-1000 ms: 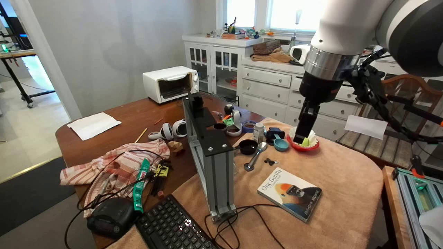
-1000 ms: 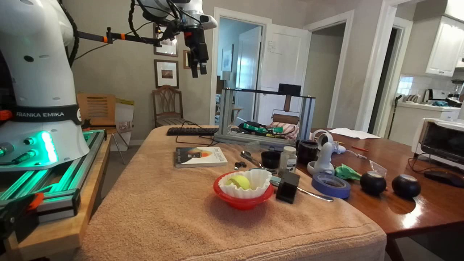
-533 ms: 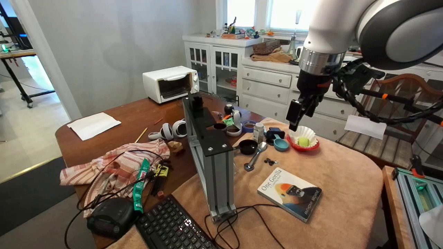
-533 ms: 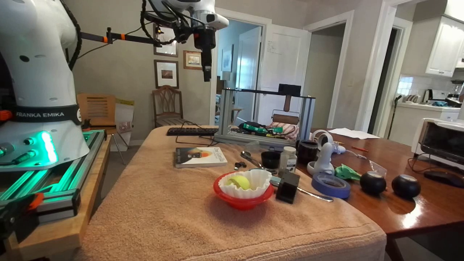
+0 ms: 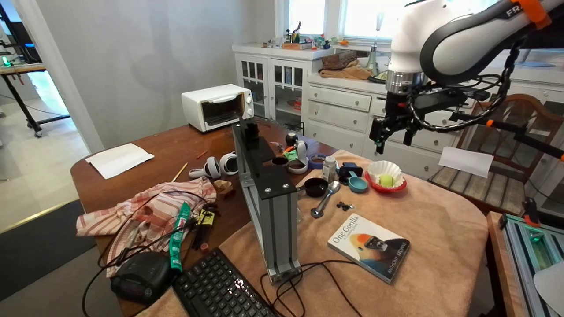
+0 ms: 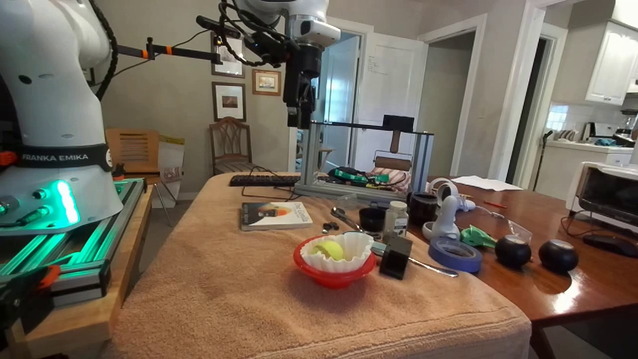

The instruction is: Use the blue ladle to scoop the green ball and put it in the grey masking tape hole

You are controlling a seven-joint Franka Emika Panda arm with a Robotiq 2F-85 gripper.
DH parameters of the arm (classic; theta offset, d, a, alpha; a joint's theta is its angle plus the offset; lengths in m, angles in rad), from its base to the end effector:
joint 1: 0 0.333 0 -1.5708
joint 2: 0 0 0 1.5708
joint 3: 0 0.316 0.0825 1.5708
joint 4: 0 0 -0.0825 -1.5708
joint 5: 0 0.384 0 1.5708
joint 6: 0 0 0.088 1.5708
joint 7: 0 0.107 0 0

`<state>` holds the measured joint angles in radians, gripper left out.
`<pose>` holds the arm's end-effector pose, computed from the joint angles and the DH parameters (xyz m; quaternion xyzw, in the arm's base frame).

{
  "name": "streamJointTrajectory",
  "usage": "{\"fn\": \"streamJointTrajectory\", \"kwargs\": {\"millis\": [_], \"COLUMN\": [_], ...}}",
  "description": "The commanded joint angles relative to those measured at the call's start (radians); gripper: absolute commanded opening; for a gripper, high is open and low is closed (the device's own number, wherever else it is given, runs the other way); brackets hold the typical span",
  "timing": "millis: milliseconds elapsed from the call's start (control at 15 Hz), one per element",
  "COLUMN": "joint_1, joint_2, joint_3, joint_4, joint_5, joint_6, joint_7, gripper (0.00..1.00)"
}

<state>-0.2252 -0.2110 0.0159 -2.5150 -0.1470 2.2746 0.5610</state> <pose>0.4297 -0.0950 0.3542 0.9421 -0.3300 -0.0046 0.0586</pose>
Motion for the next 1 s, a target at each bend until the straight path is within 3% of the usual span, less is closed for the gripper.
{"fn": "streamJointTrajectory", "kwargs": {"millis": [0,200,333,733,933], "joint_1": [0.019,0.022,0.004,0.008,-0.006], "joint_2": [0.008,0.012,0.112,0.311,0.389], "joint_3": [-0.023,-0.018,-0.015,-0.113,-0.173], "joint_4": [0.006,0.010,0.090,0.232,0.299], "joint_5": [-0.005,-0.005,-0.008,0.013,0.128], "joint_6": [-0.002,-0.002,-0.017,-0.009,-0.035], "joint_7": [0.009,0.023,0.189,0.399,0.268], "gripper": [1.00,1.00,1.00,1.00,1.00]}}
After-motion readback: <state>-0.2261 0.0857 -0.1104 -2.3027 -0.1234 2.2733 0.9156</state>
